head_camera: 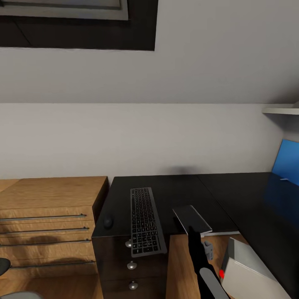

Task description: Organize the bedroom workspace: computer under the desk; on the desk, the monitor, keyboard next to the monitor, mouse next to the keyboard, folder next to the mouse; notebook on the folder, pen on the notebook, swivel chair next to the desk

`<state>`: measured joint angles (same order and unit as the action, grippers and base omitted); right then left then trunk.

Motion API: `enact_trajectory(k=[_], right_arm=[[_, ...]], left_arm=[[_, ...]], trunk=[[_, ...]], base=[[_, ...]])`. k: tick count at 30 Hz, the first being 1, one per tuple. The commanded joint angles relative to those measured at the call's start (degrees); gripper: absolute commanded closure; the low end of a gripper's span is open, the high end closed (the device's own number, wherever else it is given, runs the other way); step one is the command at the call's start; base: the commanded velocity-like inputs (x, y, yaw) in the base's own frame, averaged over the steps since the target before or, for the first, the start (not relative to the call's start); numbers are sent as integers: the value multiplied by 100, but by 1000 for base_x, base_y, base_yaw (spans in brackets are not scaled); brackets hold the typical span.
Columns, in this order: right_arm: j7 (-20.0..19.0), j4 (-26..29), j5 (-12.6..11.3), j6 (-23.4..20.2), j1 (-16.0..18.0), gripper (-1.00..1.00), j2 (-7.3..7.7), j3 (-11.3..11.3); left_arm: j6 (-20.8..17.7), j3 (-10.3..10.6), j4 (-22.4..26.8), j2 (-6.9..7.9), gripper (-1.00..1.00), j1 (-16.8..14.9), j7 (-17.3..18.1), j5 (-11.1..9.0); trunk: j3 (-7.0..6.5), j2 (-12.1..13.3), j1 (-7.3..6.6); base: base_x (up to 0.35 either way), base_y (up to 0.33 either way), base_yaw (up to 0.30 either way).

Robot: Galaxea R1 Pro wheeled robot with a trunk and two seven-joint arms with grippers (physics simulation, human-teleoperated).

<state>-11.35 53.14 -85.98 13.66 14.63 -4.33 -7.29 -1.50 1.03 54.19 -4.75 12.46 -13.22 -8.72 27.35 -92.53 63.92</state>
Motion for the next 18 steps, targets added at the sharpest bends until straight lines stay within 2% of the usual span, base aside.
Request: enact_trajectory(k=[1, 2, 3, 15, 18], right_arm=[[-44, -5, -68, 31, 4, 100, 2, -18], [-44, -5, -68, 31, 3, 100, 2, -18], [-43, -5, -68, 31, 4, -100, 2, -18], [-43, -5, -68, 32, 3, -100, 2, -18], [-48, -5, -68, 32, 4, -100, 2, -18]], left_arm=[[-16, 11, 13, 1, -100, 2, -27, -51], [-16, 11, 13, 1, -100, 2, -27, -51], [-17, 11, 13, 1, -100, 2, -26, -51], [-17, 15, 13, 1, -100, 2, -24, -51], [-17, 19, 12, 7, -100, 2, -24, -51]], trunk=[[5, -3, 0], [5, -3, 0], [5, -3, 0], [5, -3, 0], [5, -3, 0]], base=[[0, 0, 0], [0, 0, 0], [0, 0, 0], [-3, 0, 0], [-234, 0, 0]])
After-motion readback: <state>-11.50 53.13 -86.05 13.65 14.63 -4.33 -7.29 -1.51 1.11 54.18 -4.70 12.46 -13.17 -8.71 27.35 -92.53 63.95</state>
